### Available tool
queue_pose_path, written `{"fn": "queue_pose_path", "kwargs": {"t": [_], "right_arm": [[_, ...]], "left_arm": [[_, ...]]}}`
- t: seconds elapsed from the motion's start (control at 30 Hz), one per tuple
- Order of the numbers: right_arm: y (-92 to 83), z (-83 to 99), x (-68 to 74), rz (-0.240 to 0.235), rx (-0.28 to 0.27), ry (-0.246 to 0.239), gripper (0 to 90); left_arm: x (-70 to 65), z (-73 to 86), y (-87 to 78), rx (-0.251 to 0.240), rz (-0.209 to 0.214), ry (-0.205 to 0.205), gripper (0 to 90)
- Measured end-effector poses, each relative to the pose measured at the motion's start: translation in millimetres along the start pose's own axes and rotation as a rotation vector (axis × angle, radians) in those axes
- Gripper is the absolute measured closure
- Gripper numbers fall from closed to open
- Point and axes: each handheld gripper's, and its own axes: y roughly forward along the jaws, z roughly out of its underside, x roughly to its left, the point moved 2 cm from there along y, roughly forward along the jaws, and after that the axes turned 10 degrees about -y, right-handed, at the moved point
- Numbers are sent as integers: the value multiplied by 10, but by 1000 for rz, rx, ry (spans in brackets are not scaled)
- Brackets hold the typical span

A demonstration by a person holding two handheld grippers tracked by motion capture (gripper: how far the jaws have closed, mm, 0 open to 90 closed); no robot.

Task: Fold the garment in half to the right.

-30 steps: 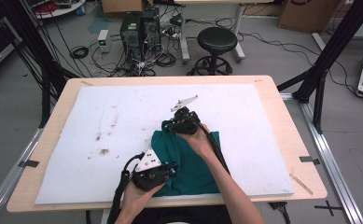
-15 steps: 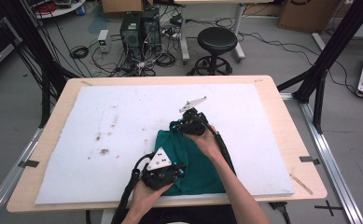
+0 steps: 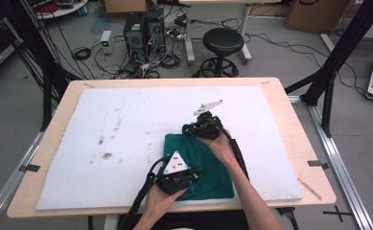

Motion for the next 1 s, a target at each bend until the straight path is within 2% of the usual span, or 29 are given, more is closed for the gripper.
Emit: {"fn": "queue_pose_path", "kwargs": {"t": [0.3,1.0], "right_arm": [[-71,72,-53,0,6,12,867],[-272,344,-201,15,6,45,866]], "left_arm": [[-46,-43,109,6,15,-8,836],[-197,-111,388,44,42,14,835]]}}
